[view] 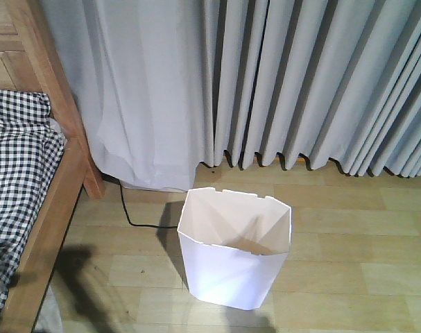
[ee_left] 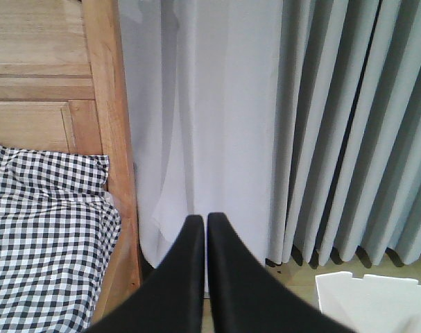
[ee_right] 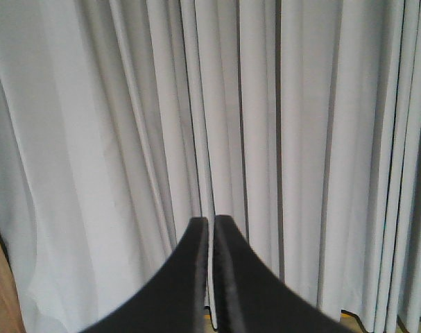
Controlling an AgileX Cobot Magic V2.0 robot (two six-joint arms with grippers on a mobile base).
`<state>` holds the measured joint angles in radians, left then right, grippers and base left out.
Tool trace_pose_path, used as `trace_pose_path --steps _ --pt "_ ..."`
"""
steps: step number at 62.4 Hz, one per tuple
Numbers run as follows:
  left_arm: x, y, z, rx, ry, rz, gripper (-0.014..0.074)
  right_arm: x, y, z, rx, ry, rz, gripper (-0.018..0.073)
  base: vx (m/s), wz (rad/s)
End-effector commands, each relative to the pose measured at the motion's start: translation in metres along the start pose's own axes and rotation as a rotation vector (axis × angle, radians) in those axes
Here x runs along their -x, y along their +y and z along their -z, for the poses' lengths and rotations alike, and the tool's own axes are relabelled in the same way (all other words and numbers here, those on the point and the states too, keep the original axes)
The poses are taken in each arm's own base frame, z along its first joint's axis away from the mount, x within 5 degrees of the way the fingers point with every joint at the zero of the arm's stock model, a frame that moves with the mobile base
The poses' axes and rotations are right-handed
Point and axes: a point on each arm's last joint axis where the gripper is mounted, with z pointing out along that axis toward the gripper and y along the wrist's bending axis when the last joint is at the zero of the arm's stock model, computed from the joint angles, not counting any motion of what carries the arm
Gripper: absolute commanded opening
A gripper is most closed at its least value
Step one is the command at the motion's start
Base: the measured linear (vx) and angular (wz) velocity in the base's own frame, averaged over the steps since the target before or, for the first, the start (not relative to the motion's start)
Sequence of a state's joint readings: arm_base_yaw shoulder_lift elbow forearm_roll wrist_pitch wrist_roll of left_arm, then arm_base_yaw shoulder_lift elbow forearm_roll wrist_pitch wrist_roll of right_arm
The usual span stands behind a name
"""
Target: Move trash bin to bedside with robot
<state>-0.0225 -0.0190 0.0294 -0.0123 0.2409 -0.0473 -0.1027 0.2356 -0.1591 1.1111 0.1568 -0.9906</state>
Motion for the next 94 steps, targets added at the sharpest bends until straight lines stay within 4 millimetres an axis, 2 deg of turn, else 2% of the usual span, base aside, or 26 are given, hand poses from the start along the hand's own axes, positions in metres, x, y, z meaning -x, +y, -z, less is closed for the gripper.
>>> trace_pose_path --steps 1,17,24,36,46,52,63,74,94 --pt "-0.003 0.000 -0.002 -0.009 -0.048 0.011 -0.0006 0.011 -0.002 0.001 -0.027 -0.044 -0.009 -0.0011 0.00 0.00" --pt "-0.003 0.000 -0.002 -0.009 -0.048 0.011 -0.0006 0.011 -0.002 0.001 -0.028 -0.044 -0.002 -0.0011 0.00 0.00" --pt "-0.003 0.000 -0.002 -0.009 -0.048 0.011 -0.0006 0.014 -0.007 0.001 -0.084 -0.077 0.026 -0.0011 0.00 0.00" --pt "-0.003 0.000 -0.002 -0.009 -0.048 0.012 -0.0006 0.012 -0.004 0.008 -0.062 -0.068 0.134 -0.0011 0.00 0.00" --pt "-0.003 0.000 -0.002 -0.009 -0.048 0.012 -0.0006 0.011 -0.008 0.012 -0.110 -0.080 0.117 -0.0011 0.00 0.00" --pt "-0.003 0.000 -0.002 -0.009 -0.048 0.012 -0.0006 0.002 -0.011 0.013 -0.128 -0.160 0.070 -0.0011 0.00 0.00" --pt "-0.003 0.000 -0.002 -0.009 -0.048 0.012 -0.0006 -0.036 -0.013 0.016 -0.082 -0.246 0.053 -0.0011 0.00 0.00" --pt "-0.003 0.000 -0.002 -0.009 -0.048 0.012 -0.0006 -0.044 -0.009 0.017 -0.020 -0.168 0.104 -0.0011 0.00 0.00" --pt "-0.003 0.000 -0.002 -0.009 -0.048 0.012 -0.0006 -0.045 -0.010 0.017 -0.023 -0.154 0.102 -0.0011 0.00 0.00"
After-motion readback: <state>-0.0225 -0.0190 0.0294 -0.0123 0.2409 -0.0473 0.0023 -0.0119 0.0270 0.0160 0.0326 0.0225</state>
